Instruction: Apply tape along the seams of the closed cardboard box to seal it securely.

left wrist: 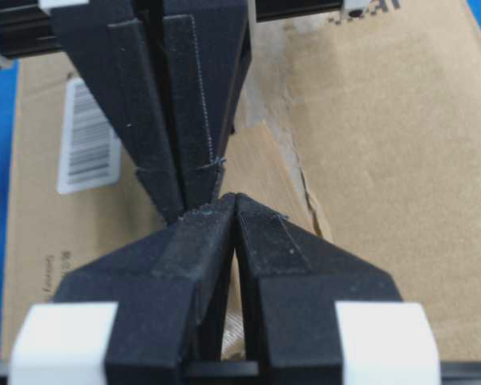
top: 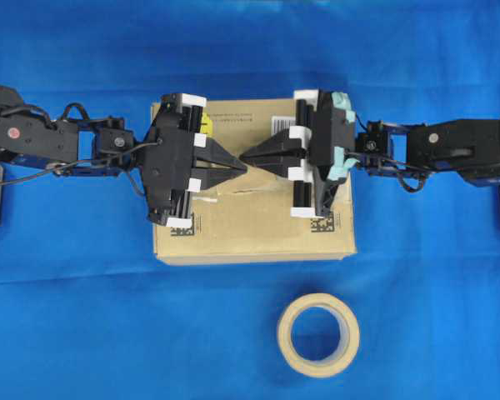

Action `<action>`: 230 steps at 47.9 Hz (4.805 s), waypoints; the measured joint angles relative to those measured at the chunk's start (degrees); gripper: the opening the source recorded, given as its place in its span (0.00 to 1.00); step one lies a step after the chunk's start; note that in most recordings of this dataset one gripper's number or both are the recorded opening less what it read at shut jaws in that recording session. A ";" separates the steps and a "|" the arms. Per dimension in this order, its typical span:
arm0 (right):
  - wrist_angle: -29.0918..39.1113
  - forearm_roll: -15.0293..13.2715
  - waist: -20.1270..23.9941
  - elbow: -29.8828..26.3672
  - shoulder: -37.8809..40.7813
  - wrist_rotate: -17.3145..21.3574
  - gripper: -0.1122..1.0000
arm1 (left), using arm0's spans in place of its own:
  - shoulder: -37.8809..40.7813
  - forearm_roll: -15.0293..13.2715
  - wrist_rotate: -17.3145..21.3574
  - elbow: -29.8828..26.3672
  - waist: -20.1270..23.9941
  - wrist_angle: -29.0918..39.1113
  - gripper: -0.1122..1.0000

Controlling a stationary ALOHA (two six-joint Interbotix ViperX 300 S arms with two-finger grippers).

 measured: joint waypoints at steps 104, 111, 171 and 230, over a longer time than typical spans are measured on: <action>2.90 0.88 1.85 -0.26 0.97 -0.09 0.10 | 5.27 0.09 -6.50 0.62 -3.08 -4.48 0.10; 2.90 0.88 2.64 -0.79 1.32 -0.09 0.10 | 5.27 0.09 -6.59 0.44 -4.04 -4.57 0.10; 7.12 6.33 4.75 8.61 -12.92 -1.93 0.10 | -2.90 0.00 -13.18 4.04 -5.71 1.67 0.10; 28.39 6.86 4.13 33.84 -58.10 -2.46 0.10 | -55.46 0.09 -13.36 32.08 -2.46 18.02 0.10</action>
